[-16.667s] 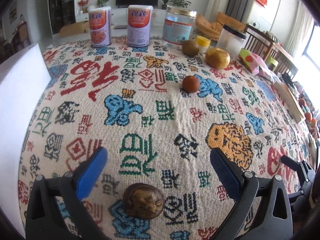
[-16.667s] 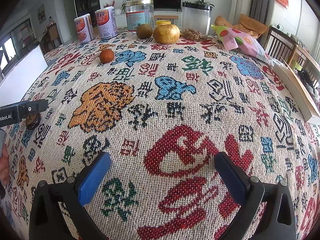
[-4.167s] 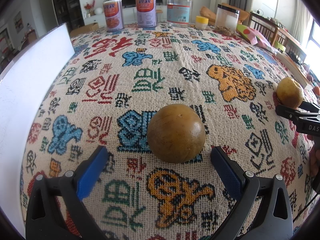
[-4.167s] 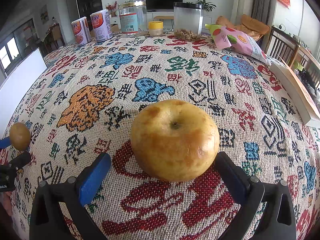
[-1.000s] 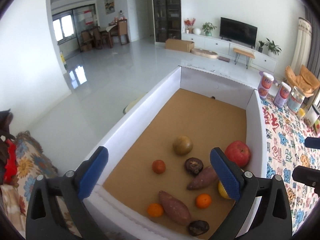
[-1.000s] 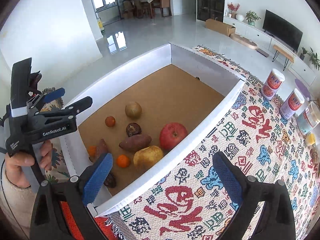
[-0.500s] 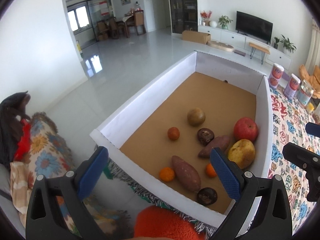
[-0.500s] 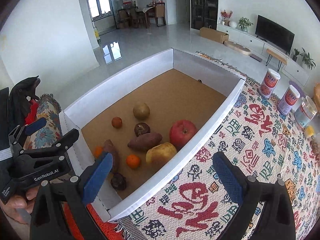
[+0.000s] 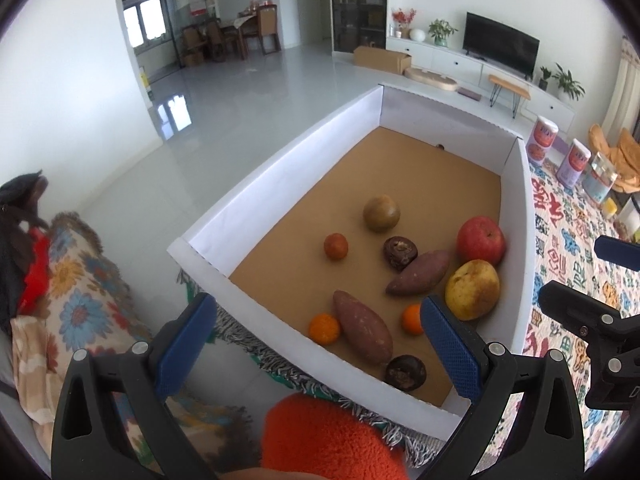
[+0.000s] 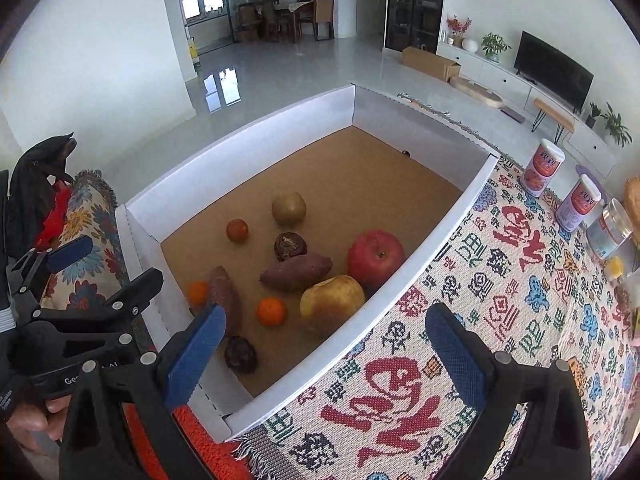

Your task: Organize fruits

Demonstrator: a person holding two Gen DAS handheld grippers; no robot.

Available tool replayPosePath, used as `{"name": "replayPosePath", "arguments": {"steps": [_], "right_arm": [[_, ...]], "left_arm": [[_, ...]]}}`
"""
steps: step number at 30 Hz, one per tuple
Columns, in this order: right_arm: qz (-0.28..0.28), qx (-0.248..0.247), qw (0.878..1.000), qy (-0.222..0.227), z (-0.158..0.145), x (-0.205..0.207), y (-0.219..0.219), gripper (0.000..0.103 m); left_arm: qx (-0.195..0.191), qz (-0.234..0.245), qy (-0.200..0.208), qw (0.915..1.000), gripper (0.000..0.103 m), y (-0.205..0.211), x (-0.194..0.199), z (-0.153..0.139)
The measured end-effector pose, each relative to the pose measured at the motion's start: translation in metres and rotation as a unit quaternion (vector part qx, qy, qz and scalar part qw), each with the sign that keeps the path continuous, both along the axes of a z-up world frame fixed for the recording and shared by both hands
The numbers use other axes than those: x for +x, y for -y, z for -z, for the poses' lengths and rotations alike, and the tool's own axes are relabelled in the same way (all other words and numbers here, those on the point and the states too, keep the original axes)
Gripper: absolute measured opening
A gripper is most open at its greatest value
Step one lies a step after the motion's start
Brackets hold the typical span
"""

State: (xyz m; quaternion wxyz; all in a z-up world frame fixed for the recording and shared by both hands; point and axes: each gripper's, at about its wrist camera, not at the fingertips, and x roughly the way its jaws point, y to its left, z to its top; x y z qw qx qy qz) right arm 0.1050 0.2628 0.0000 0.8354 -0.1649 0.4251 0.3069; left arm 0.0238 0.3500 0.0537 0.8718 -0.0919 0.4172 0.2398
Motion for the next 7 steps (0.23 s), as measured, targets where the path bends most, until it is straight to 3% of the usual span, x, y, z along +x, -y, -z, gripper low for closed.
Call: {"name": "replayPosePath", "arguments": {"steps": [5,7], "right_arm": [[0.0,-0.002,1.0,-0.001,0.0024,0.0002,-0.0015,0.1],[-0.001,-0.002,1.0,-0.003,0.0034,-0.0001,-0.0018,0.1]], "left_arm": [[-0.015,0.0,0.008,0.9999,0.102,-0.0044,-0.0038,-0.0004],[-0.003,0.002,0.007,1.0,0.102,-0.0022,-0.0039,-0.0016]]}}
